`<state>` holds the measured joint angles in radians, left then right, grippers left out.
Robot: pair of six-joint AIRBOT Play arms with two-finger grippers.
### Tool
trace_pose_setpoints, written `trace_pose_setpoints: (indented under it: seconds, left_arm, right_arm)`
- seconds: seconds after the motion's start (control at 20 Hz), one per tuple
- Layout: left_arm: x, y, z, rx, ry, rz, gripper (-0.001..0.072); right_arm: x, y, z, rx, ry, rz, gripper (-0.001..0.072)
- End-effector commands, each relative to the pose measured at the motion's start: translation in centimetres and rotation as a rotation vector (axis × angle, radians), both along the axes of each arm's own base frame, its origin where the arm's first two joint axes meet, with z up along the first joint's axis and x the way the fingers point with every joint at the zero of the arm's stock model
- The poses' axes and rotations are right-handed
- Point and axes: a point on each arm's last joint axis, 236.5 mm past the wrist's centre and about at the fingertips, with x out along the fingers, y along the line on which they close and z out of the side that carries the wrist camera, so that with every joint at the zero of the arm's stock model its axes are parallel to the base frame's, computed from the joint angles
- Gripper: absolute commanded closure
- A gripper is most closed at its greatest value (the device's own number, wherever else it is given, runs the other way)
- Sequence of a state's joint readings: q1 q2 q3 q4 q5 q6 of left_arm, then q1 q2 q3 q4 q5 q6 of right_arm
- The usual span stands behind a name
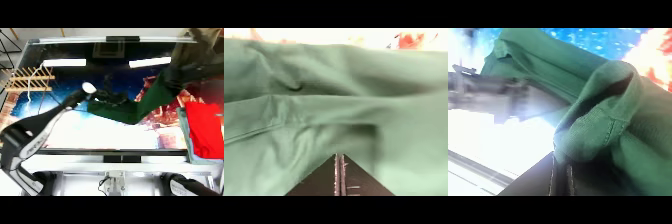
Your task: Fold the shirts.
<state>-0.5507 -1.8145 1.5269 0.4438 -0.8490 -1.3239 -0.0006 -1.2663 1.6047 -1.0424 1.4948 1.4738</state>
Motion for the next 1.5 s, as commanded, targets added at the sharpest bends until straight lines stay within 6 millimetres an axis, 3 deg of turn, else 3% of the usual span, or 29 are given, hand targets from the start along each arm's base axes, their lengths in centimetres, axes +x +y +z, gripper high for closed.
trace_pose_setpoints:
  seconds: [0.0,0.2,0.3,0.45,0.6,0.65,0.7,0.75,0.85,0.95,1.1,1.2,1.25,1.3,1.35,1.45]
  left_arm:
    - [1.5,8.7,2.2,0.266,-0.121,0.001,0.0678]
    - [2.7,25.9,6.5,0.740,-0.248,0.133,0.0678]
    - [2.5,32.7,10.2,0.830,-0.279,0.257,0.0677]
    - [1.7,38.5,15.4,0.808,-0.321,0.448,0.0676]
    - [0.7,41.3,17.9,0.807,-0.349,0.537,0.0676]
    - [0.5,41.9,17.9,0.812,-0.339,0.545,0.0675]
    - [0.3,42.1,17.6,0.816,-0.323,0.544,0.0676]
    - [0.2,42.1,17.1,0.819,-0.312,0.540,0.0675]
    - [-0.1,42.0,15.7,0.826,-0.281,0.522,0.0676]
    - [-0.4,42.0,14.2,0.834,-0.249,0.508,0.0675]
    - [-0.6,42.0,12.5,0.841,-0.219,0.496,0.0675]
    - [-0.8,42.0,12.1,0.843,-0.208,0.491,0.0675]
    - [-0.8,42.0,12.1,0.843,-0.209,0.491,0.0675]
    - [-0.8,42.0,12.1,0.843,-0.209,0.491,0.0675]
    - [-0.8,42.0,12.1,0.842,-0.208,0.491,0.0675]
    - [-0.8,41.6,12.1,0.824,-0.206,0.489,0.0675]
  right_arm:
    - [3.0,4.8,-3.0,0.013,-0.011,0.050,0.0642]
    - [4.4,12.2,-7.7,0.021,-0.006,0.153,0.0642]
    - [5.0,16.0,-10.2,0.022,-0.025,0.198,0.0642]
    - [5.0,21.3,-14.2,0.032,-0.032,0.237,0.0641]
    - [4.1,25.7,-18.2,0.065,0.005,0.258,0.0641]
    - [3.9,26.8,-19.1,0.089,0.022,0.253,0.0583]
    - [3.6,27.7,-19.7,0.117,0.045,0.246,0.0288]
    - [3.3,27.9,-19.8,0.132,0.063,0.244,0.0116]
    - [2.8,26.2,-19.3,0.100,0.090,0.269,0.0113]
    - [2.7,21.3,-18.2,-0.016,0.104,0.296,0.0113]
    - [3.6,9.2,-16.4,-0.279,0.142,0.216,0.0113]
    - [3.4,0.4,-16.8,-0.407,0.256,0.087,0.0114]
    - [2.7,-2.4,-17.7,-0.393,0.330,0.034,0.0115]
    - [2.0,-4.2,-19.1,-0.327,0.402,-0.035,0.0115]
    - [1.5,-4.6,-20.6,-0.216,0.456,-0.106,0.0115]
    - [1.8,-3.2,-22.7,0.026,0.489,-0.211,0.0052]
